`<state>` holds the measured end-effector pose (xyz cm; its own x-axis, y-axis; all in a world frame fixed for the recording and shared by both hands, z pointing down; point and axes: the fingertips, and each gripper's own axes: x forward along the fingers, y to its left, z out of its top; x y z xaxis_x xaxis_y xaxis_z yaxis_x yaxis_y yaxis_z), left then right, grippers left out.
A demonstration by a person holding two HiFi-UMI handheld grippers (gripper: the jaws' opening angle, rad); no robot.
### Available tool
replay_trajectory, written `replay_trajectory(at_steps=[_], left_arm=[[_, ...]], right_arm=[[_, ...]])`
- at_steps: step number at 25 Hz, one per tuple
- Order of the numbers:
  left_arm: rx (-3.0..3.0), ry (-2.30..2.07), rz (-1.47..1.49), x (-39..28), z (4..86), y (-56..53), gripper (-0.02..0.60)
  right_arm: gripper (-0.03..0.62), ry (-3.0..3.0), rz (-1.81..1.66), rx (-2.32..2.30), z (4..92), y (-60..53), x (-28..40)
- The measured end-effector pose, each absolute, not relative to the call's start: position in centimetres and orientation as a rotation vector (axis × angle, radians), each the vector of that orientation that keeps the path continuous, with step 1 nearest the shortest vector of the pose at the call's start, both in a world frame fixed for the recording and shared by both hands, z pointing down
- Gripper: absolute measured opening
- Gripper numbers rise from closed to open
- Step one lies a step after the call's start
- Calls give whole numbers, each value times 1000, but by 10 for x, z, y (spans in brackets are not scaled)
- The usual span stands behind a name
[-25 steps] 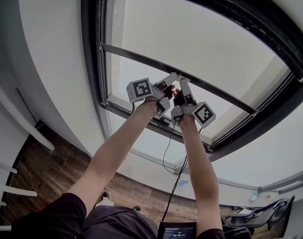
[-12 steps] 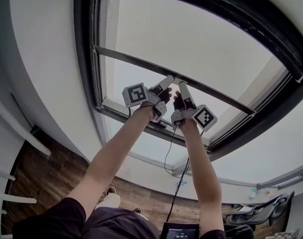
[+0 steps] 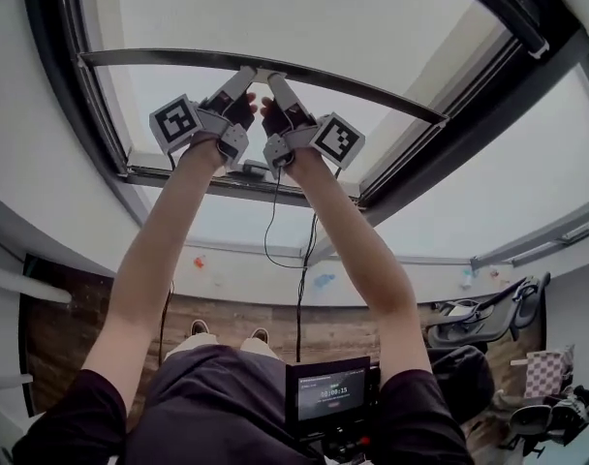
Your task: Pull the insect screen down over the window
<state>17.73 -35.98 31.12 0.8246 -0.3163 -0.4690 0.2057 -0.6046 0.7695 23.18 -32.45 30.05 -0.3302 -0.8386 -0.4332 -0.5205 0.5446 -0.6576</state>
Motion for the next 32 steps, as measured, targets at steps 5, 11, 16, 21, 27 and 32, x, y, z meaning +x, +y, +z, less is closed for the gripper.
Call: replay_trajectory(at_steps=[5,11,16,21,27,32], left_arm=[[2125,-92,-749,177,308,-362,89],[2147,-80,-780,180,306,-358,89],[2103,-74,-761,181,307,-357,91],[2089,-87,-757,181,309,-357,91],[2065,-83,-749,182,310,-355,92],[2063,-88,-744,182,312,-356,92]], right_arm=[[48,1988,-505,-1123,297,-324,231],[48,1945,-458,-1169,296,-317,231],[41,1971,-394,-1152,291,-319,231],[37,1951,-391,-1152,290,-320,231],[38,1939,-417,-1136,292,-321,231],[38,1931,-445,-1131,295,-322,230]])
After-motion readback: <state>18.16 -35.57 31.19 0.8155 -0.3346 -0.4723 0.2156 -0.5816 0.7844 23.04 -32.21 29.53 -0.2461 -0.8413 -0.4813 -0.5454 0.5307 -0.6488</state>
